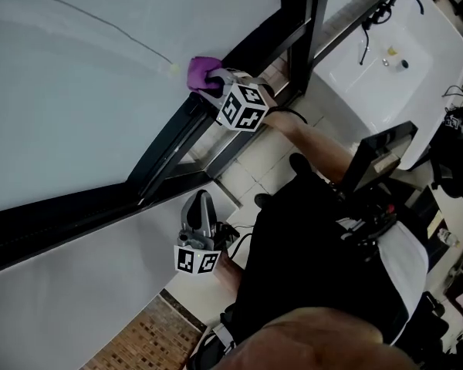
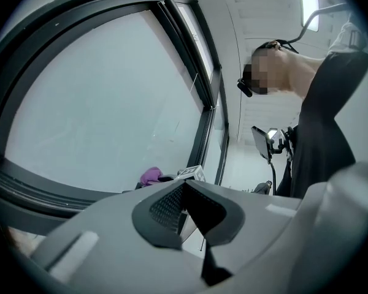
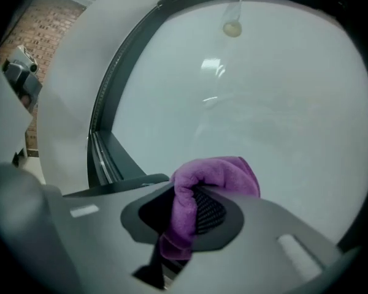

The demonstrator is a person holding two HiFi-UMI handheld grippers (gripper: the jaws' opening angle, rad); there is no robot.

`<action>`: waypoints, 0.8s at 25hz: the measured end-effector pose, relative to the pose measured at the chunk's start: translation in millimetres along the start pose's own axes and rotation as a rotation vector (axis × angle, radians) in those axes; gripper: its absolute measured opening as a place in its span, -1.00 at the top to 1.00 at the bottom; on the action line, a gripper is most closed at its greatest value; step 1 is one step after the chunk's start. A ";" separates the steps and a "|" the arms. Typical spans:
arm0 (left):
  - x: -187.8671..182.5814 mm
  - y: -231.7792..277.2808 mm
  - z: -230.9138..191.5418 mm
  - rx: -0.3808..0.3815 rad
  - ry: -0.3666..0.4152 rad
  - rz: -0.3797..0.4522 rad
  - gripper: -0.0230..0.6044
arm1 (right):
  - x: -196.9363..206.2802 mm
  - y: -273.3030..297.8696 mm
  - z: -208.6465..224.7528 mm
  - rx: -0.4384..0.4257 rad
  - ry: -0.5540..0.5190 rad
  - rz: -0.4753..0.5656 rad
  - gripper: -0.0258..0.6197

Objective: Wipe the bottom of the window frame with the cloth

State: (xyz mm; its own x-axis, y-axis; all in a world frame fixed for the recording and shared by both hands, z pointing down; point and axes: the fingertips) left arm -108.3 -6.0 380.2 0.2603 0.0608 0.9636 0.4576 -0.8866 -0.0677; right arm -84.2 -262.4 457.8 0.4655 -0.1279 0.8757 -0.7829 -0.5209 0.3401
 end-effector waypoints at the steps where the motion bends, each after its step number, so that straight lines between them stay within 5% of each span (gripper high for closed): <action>1: -0.7 0.6 1.1 0.000 0.001 0.001 0.92 | 3.5 5.2 -5.4 -0.017 -0.004 -0.013 0.72; 6: -3.2 -0.5 1.6 -0.004 0.008 0.000 0.92 | 21.8 8.2 -9.4 -0.030 -0.007 -0.039 0.72; 9: -6.9 -2.9 0.7 -0.006 0.014 0.009 0.92 | 36.4 -4.5 25.3 0.110 -0.072 -0.148 0.72; 11: -6.8 -5.7 -1.1 -0.014 0.007 0.012 0.92 | 37.4 -15.6 47.5 0.157 -0.005 -0.147 0.72; 13: -3.9 -6.9 -3.7 -0.022 -0.003 0.009 0.92 | 36.9 -12.6 47.5 0.105 0.056 -0.131 0.72; 16: -2.0 -3.7 -2.8 -0.015 -0.004 0.005 0.92 | 49.4 10.5 25.3 0.017 0.005 -0.162 0.74; 20: -1.1 2.0 -0.2 0.000 -0.001 -0.001 0.92 | 52.7 15.5 18.8 0.024 -0.048 -0.155 0.73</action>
State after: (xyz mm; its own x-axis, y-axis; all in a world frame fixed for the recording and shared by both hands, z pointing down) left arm -107.9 -7.9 379.1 0.2604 0.0619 0.9635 0.4579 -0.8865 -0.0668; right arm -64.0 -293.0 502.8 0.6000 -0.0842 0.7956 -0.6900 -0.5577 0.4613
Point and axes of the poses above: the fingertips, and each gripper's own axes: y forward along the fingers, z to its right, x out of its underside
